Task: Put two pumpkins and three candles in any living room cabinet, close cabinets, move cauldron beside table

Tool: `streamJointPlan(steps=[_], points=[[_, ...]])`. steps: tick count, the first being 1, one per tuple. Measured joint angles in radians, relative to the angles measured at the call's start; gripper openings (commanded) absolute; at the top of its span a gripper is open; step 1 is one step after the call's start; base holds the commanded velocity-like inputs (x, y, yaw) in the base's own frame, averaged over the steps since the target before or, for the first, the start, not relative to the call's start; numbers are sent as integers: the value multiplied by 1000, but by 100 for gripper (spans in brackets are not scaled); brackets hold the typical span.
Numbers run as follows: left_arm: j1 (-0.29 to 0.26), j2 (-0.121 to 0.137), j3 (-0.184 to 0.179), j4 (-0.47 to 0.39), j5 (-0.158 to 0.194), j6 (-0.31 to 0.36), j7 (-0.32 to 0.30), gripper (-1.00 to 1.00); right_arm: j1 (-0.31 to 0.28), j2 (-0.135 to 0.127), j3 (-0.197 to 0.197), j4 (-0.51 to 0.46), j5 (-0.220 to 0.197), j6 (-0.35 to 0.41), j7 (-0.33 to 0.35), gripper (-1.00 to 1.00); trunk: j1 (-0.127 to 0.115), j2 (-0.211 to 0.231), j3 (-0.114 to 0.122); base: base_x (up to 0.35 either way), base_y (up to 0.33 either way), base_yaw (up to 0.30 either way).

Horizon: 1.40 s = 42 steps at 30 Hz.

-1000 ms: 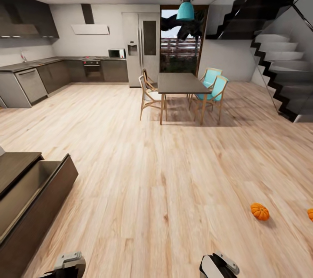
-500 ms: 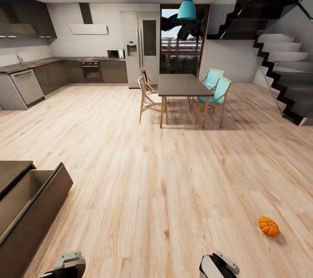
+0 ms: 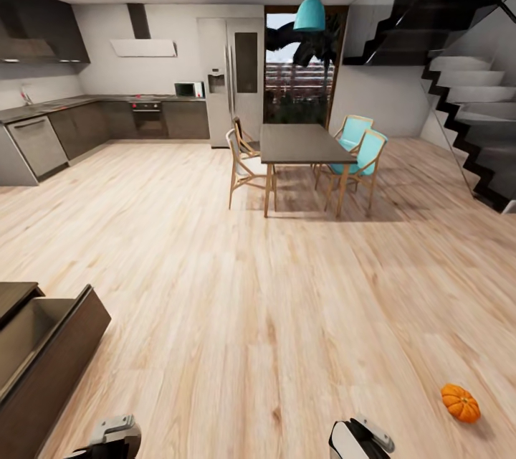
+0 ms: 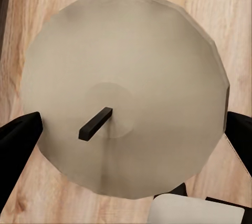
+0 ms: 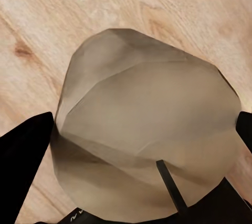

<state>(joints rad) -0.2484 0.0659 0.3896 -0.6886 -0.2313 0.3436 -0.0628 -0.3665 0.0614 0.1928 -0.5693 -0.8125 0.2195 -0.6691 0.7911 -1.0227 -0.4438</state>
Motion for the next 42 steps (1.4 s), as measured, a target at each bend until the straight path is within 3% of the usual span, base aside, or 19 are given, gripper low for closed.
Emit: streamJointPlan(steps=[22,42], points=[[0,0,0,0,0,0,0,-100,0,0,6,0,0,0,0,-100,0,0,0,326,-1,22],[0,0,0,0,0,0,-2,-100,0,2,10,0,1,0,-1,-100,0,0,0,272,-140,263]])
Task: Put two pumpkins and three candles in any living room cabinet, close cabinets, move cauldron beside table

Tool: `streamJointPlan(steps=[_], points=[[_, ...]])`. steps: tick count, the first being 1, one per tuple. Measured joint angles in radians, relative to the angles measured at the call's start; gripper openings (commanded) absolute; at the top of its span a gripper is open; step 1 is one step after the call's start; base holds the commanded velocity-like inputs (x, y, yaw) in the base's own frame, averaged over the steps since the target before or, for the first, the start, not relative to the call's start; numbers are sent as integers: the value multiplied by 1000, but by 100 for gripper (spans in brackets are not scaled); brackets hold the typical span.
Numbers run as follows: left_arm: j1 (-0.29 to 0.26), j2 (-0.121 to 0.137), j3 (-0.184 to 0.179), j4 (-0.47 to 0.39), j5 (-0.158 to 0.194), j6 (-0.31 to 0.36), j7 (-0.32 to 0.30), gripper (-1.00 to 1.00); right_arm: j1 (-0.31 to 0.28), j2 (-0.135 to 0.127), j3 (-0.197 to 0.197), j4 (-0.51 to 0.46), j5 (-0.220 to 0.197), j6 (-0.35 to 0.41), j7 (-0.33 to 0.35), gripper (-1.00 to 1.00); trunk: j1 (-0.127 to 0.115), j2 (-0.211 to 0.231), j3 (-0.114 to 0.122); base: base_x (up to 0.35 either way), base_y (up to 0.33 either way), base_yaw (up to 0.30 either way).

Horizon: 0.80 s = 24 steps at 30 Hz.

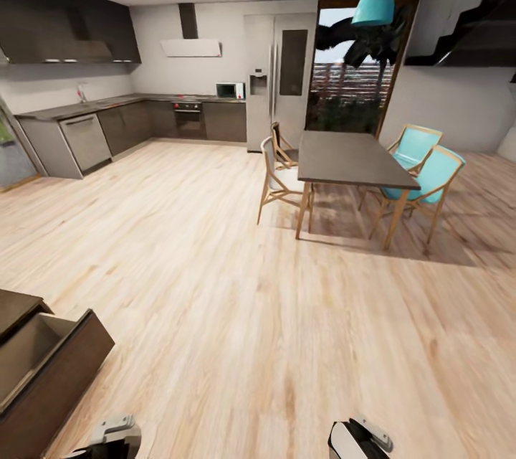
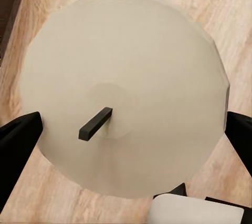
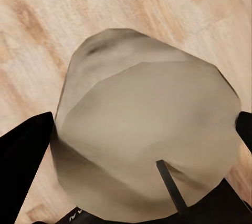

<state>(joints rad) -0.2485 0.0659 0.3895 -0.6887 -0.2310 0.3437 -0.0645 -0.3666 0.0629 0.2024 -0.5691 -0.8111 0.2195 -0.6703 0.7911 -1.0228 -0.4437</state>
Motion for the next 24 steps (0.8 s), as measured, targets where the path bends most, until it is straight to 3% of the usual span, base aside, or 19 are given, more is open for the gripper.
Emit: streamJointPlan(steps=[14,24], points=[[0,0,2,0,-1,0,0,-100,0,2,3,34,0,0,0,-100,0,0,0,13,-12,286],[0,0,2,0,0,-2,2,-100,0,3,3,34,0,0,0,-100,0,0,0,217,-175,286]])
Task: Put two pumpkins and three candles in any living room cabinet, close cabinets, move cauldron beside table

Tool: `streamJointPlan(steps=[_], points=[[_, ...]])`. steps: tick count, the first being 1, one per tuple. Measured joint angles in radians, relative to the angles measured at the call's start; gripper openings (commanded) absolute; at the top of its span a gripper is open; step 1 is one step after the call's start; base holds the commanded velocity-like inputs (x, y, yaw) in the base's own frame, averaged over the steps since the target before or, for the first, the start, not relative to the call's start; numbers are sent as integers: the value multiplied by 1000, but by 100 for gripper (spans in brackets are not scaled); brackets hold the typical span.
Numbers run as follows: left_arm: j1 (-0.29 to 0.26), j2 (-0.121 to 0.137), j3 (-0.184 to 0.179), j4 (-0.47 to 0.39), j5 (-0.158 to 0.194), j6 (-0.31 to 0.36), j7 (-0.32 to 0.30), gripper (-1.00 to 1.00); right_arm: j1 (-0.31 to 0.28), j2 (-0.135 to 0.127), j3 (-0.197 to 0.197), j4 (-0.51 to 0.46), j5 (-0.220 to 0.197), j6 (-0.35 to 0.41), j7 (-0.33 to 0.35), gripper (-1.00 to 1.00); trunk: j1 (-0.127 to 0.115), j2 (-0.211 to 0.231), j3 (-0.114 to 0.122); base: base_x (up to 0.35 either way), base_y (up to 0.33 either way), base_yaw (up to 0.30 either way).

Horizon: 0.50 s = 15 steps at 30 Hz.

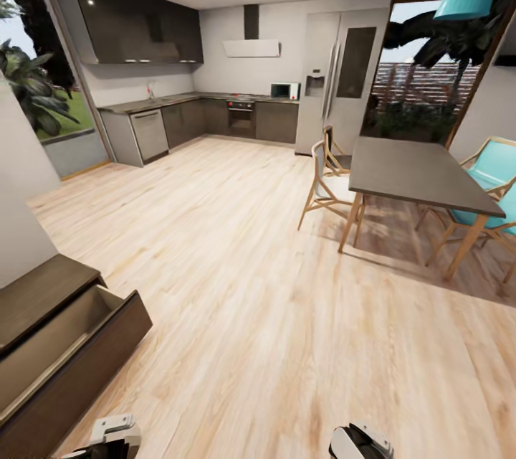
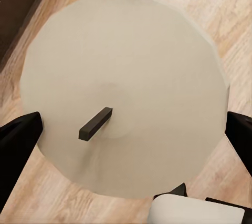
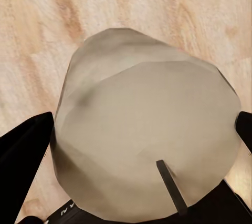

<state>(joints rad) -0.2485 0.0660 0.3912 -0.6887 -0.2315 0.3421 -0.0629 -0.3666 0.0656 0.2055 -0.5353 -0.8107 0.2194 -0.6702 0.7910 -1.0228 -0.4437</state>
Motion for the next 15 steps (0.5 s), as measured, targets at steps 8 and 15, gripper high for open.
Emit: streamJointPlan(steps=[8,15], points=[[0,-1,0,0,0,0,0,-100,0,0,0,0,0,1,0,-100,0,0,-1,260,-202,286],[0,-2,0,0,0,0,0,-100,0,0,-1,9,-1,3,-1,-100,0,0,-5,260,-208,280]])
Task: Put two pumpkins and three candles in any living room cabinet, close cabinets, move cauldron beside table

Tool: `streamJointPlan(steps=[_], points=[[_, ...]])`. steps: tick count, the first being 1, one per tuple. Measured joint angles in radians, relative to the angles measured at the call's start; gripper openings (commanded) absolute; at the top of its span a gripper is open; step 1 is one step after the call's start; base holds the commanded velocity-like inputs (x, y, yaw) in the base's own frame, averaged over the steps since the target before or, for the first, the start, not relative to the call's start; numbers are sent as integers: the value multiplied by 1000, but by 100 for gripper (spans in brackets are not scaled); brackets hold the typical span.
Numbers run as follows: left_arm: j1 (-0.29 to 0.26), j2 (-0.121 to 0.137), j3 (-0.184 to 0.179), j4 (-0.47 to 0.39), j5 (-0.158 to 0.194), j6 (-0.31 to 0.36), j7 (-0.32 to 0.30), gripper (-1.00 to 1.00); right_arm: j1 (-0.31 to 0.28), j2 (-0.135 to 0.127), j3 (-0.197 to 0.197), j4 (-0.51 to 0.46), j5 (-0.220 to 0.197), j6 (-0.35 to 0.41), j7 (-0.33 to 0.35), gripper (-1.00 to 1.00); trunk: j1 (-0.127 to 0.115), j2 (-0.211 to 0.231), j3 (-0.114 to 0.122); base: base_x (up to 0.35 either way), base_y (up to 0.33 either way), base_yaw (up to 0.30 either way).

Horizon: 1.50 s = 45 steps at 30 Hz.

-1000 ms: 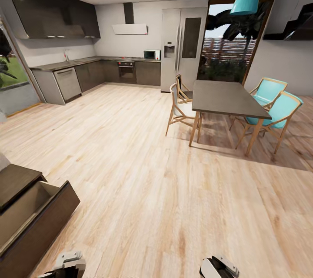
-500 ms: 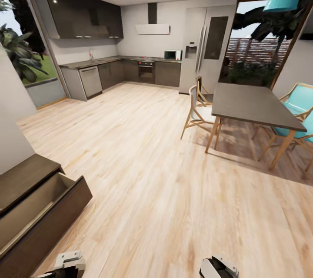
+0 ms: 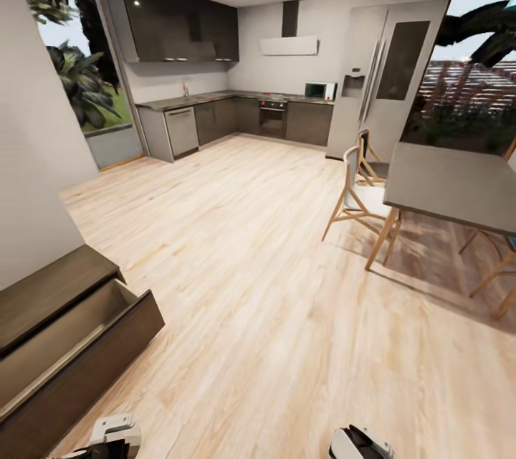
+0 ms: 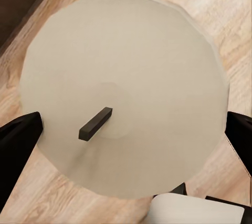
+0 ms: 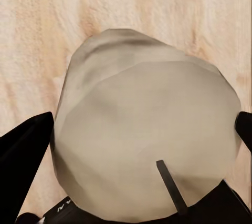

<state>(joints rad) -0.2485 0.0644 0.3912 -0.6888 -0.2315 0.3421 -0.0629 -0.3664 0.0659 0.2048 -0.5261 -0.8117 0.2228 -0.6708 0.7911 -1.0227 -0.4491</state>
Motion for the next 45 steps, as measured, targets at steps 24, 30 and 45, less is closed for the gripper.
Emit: streamJointPlan(steps=[24,30,45], points=[[0,-2,3,0,2,3,2,-100,0,5,1,11,1,-2,0,-100,-31,56,8,44,-38,277],[0,-1,3,0,2,5,2,-100,0,4,1,11,1,-1,0,-100,-54,98,22,0,0,277],[0,-2,3,0,4,6,1,-100,0,6,1,11,2,-1,0,-100,-100,182,49,0,0,276]])
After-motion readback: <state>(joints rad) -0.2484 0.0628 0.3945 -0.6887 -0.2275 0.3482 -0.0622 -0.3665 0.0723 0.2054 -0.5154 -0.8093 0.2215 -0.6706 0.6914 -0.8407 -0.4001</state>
